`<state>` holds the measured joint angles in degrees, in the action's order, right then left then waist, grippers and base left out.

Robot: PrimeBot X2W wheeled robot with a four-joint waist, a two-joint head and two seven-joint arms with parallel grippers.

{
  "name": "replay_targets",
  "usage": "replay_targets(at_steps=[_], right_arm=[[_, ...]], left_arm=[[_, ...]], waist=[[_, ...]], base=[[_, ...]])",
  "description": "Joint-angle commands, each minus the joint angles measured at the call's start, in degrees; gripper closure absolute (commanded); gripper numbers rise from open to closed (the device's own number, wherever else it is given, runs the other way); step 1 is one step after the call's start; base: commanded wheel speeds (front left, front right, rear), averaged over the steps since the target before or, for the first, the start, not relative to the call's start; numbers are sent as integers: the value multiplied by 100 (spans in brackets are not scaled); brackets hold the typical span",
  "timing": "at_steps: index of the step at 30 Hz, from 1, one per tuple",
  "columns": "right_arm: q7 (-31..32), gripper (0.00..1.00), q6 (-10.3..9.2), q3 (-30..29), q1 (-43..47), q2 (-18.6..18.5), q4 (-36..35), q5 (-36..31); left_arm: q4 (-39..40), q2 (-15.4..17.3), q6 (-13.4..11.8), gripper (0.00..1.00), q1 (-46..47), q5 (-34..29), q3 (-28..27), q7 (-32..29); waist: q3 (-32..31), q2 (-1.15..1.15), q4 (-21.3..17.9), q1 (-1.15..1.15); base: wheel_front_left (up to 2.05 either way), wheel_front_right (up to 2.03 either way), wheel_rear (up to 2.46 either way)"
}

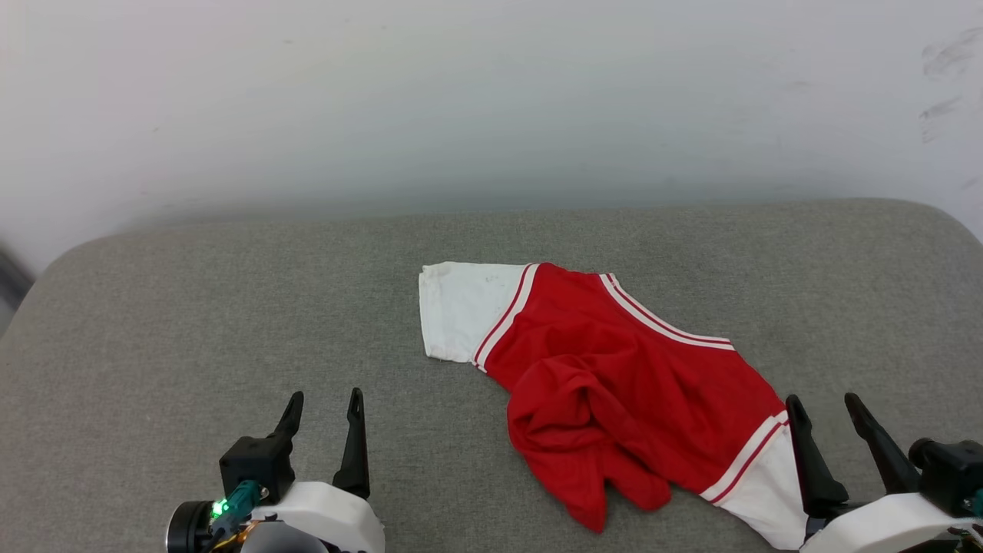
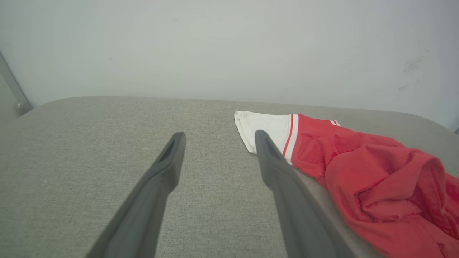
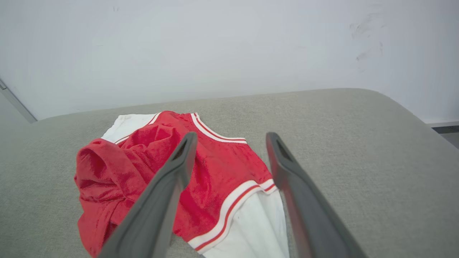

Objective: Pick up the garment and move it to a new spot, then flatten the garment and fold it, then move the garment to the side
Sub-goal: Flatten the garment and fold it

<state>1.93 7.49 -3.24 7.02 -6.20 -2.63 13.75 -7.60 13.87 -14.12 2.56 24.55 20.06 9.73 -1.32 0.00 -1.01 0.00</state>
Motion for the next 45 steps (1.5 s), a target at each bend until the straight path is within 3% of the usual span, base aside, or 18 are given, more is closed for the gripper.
replay_targets(at_steps=[1, 9, 19, 28, 32, 38, 45], right_arm=[[-61, 0, -1, 67, -68, 73, -116, -110], [43, 0, 0, 211, -202, 242, -596, -280], [94, 0, -1, 255, -621, 301, -694, -269], [3, 0, -1, 368, -975, 327, -535, -226], [-36, 0, -1, 426, -1079, 334, -415, -181], [-94, 0, 0, 567, -1230, 338, -242, -48], [-187, 0, 0, 714, -1417, 337, -91, 45]], left_arm=[[11, 42, -19, 0, -47, 15, 6, -31], [-6, 116, 63, 0, 684, 22, -35, -289], [-601, 266, 737, 0, 2714, 174, 18, -1005], [-2005, 513, 1616, 0, 4658, 348, 333, -2550], [-2753, 705, 1891, 0, 5234, 468, 465, -3405], [-3574, 1011, 2099, 0, 5637, 658, 689, -4360], [-4142, 1262, 2151, 0, 5751, 928, 1013, -5220]], waist=[[14, 0, 0, 0], [402, 0, -58, 0], [1133, 0, -345, 0], [1762, 0, -785, 0], [1994, 0, -1005, 0], [2315, 0, -1320, 0], [2618, 0, -1554, 0]], base=[[0, 0, 0], [0, 0, 0], [0, 0, 0], [0, 0, 0], [0, 0, 0], [0, 0, 0], [0, 0, 0]])
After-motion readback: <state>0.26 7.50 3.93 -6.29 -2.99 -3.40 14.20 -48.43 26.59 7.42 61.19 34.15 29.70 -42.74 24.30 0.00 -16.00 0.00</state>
